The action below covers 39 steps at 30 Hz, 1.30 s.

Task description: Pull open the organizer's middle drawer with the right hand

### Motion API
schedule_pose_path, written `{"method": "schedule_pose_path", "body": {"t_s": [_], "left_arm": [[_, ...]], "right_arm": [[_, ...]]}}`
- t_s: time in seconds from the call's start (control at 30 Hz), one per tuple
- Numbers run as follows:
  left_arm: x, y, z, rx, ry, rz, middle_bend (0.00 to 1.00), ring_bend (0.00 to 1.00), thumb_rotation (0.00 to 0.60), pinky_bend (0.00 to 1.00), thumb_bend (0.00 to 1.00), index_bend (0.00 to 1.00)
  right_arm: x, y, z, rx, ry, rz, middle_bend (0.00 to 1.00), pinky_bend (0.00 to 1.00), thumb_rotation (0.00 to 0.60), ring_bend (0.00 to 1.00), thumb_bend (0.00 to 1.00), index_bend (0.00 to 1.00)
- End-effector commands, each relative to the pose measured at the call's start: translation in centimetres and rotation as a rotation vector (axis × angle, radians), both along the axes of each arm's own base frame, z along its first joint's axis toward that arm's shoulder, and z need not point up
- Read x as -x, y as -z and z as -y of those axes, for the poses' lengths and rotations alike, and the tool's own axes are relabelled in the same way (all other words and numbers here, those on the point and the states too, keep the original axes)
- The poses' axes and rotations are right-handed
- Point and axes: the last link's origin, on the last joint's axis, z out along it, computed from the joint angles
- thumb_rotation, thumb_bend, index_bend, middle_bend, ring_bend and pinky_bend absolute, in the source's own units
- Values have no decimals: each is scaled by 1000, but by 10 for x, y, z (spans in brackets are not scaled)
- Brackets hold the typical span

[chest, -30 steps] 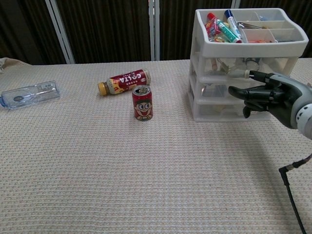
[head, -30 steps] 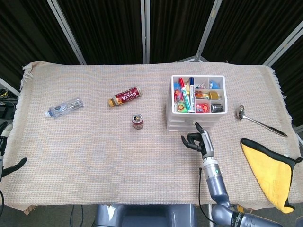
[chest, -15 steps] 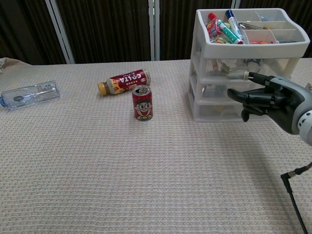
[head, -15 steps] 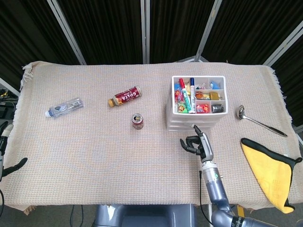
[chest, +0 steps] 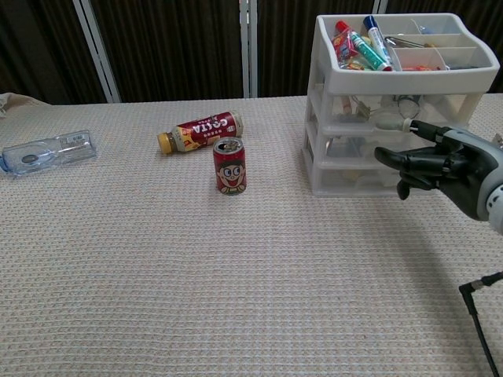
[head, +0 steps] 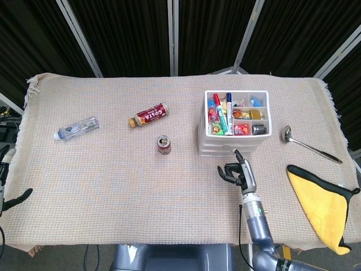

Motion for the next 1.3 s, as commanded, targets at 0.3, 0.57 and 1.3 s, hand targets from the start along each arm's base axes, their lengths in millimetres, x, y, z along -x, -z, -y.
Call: {"method": "schedule_pose_path", "body": {"t_s": [0.3,0.57,1.3], "left_arm": [[-1,2,0,5,1,-4,0,0,600,0,68,0],[-1,2,-1,21,4,9,0,0,600,0,67,0],[0,1,0,24,12,13,0,0,600,0,69,0]], "right_arm": [[8,-5,2,0,26,-7,908,698,600,907,295,193],[8,-2,9,-2,44,-11,908,697,600,907,296,172],[-10,3,8,-55,11,66,907,698,600,907,297,268]]}}
